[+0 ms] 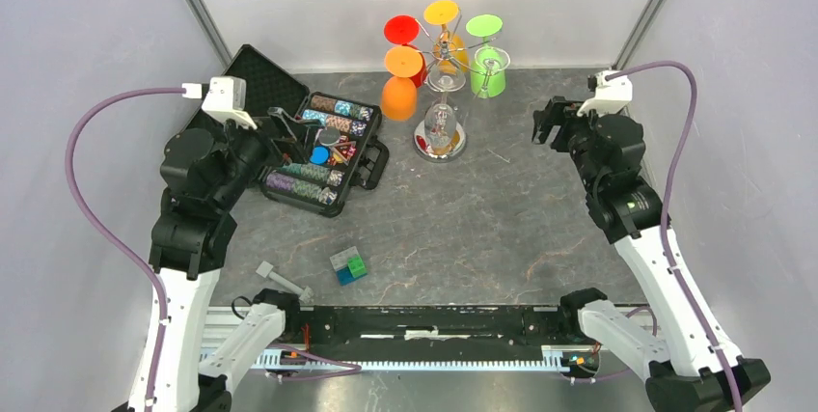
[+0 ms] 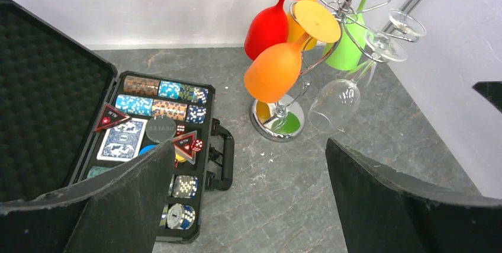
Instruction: Take the wine glass off the wine glass rack
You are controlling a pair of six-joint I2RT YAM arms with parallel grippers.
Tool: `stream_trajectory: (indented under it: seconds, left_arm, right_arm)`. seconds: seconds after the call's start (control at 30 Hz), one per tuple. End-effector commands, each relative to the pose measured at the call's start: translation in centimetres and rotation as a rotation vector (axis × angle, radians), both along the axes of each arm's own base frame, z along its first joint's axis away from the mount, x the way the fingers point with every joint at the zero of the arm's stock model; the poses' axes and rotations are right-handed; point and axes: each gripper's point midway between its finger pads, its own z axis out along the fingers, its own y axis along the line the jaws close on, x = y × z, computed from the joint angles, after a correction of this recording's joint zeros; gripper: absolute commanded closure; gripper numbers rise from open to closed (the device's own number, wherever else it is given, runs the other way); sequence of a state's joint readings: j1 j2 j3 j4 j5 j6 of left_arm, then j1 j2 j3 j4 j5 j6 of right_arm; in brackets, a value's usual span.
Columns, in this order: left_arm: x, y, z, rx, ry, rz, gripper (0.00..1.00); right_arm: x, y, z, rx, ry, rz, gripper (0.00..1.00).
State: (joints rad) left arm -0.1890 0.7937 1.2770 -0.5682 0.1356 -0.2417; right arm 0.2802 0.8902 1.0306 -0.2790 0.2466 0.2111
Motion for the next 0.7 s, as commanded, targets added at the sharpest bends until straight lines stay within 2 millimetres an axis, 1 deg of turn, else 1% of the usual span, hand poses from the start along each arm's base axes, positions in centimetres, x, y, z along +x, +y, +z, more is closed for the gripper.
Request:
stream_trajectory:
  seconds: [0.0,0.07,0.17,0.23,0.27,0.3,0.37,0.43,0.47,0.53,0.6,0.67]
  left_arm:
    - [-0.3,-0.7,1.4,-0.055,-0.055,-0.034,0.0]
    - [-0.6,-1.2,1.3,-0.054,-0.07,-0.065,0.0]
    - [-1.1,-1.9,1.1,-0.062,-0.093,-0.113,0.0]
    - [-1.7,-2.8,1.0,-0.082,-0.112,-0.169,0.0]
    - [-2.2,-3.7,0.8,-0.092,-0.125,-0.228,0.0]
    - [-2.7,-4.3,0.9,-0.103,-0.138,-0.271,0.0]
    - [-3.7,-5.5,0.8,-0.116,-0.164,-0.356,0.0]
    - [-4.3,-6.0,0.7,-0.129,-0.178,-0.394,0.0]
    - [-4.4,-5.9,0.5,-0.132,-0.178,-0.393,0.0]
    - [-4.3,-5.7,0.2,-0.129,-0.182,-0.374,0.0]
    - [-4.3,-5.4,-0.1,-0.126,-0.183,-0.358,0.0]
    - [-4.3,-5.3,-0.3,-0.122,-0.182,-0.351,0.0]
  right_arm:
    - [0.7,4.0,0.5,0.158,0.013,0.162,0.17]
    - [0.7,6.1,0.0,0.217,0.047,0.254,0.16]
    - [-0.3,10.5,0.0,0.304,0.059,0.5,0.15]
    - [-1.2,12.9,1.2,0.408,0.023,0.636,0.15]
    - [-1.8,13.9,2.3,0.466,-0.015,0.698,0.15]
    - [-2.2,14.5,2.6,0.517,-0.024,0.728,0.14]
    - [-2.6,15.5,3.6,0.577,-0.048,0.755,0.15]
    - [-2.2,16.0,3.9,0.627,-0.04,0.725,0.15]
    - [-1.8,16.0,3.7,0.671,-0.024,0.677,0.17]
    - [-0.9,15.6,2.7,0.799,0.039,0.565,0.19]
    - [-0.7,15.7,2.2,0.903,0.05,0.517,0.23]
    - [-0.3,16.0,1.9,0.973,0.071,0.479,0.24]
